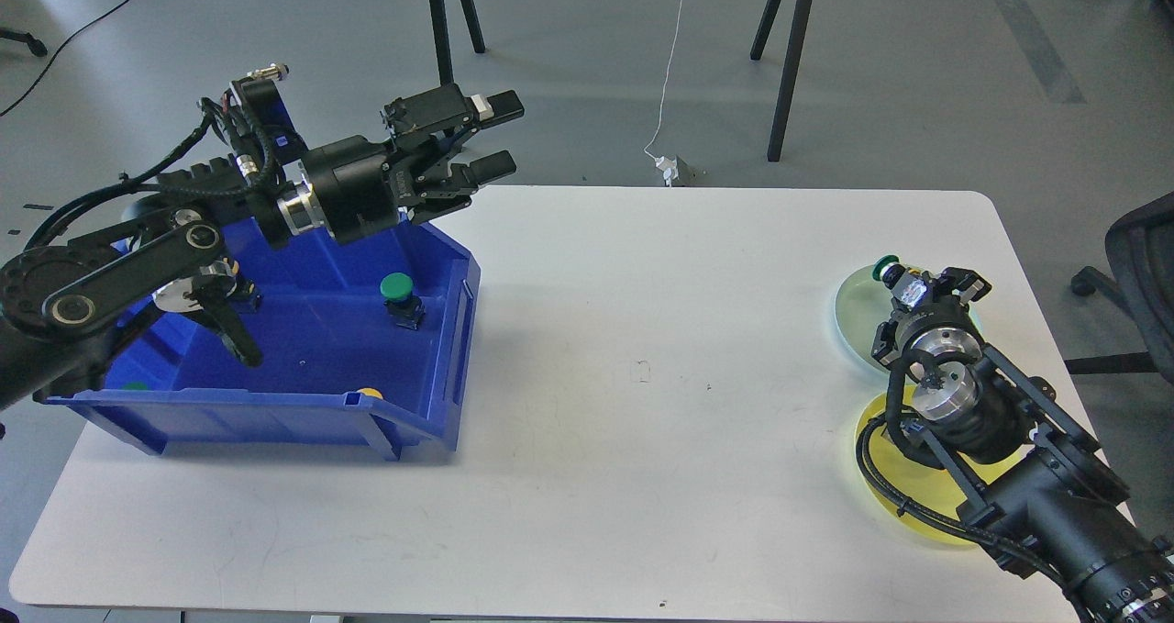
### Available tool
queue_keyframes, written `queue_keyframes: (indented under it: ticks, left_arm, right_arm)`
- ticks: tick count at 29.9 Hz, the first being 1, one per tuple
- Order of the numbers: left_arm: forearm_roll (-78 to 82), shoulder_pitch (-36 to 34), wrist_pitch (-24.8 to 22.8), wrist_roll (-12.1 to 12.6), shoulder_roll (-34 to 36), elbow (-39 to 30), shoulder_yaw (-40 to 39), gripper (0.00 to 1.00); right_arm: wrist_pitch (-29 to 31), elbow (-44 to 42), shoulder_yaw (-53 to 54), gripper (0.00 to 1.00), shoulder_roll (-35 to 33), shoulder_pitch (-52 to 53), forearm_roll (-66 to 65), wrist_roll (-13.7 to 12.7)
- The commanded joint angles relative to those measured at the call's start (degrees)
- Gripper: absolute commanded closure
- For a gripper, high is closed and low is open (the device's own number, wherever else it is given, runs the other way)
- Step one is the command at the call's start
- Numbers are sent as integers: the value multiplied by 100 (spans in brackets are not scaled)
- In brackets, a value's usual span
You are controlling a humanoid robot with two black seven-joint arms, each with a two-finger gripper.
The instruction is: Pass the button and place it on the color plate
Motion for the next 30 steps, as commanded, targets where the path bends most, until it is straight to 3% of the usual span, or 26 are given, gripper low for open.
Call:
queue_keyframes:
  ticks: [1,6,10,15,16,22,24,25,30]
  left_arm:
    - [0,0,0,-1,0,-6,1,9]
    - [0,0,0,-1,0,-6,1,9]
    - [0,0,0,-1,0,-6,1,9]
    - [-140,0,0,-1,0,3,-8,8]
    - [-271,17,0,-1,0,20,-8,8]
    - [-1500,210,0,-1,35,310,-35,6]
    - [-1914,351,0,-1,88,310,-35,5]
    - [-2073,404,0,-1,97,310,-52,4]
    - [-2391,571,0,-1,79,495,-403,3]
  right_arm:
    - [1,-9,57,46,3,-69,105,-5]
    - [1,70,136,9,-14,-210,123,-5]
    - [1,210,224,4,-41,-289,132,-5]
    - [1,1114,84,2,-356,-359,123,-14]
    - [267,1273,-12,2,-531,-359,114,-14]
    - [4306,1354,-251,2,-1577,-254,88,39]
    - [5319,1319,-154,1,-1806,-193,88,48]
    - [5601,1266,-128,1,-1912,-140,123,48]
    - [5601,739,-276,1,-1939,220,473,22]
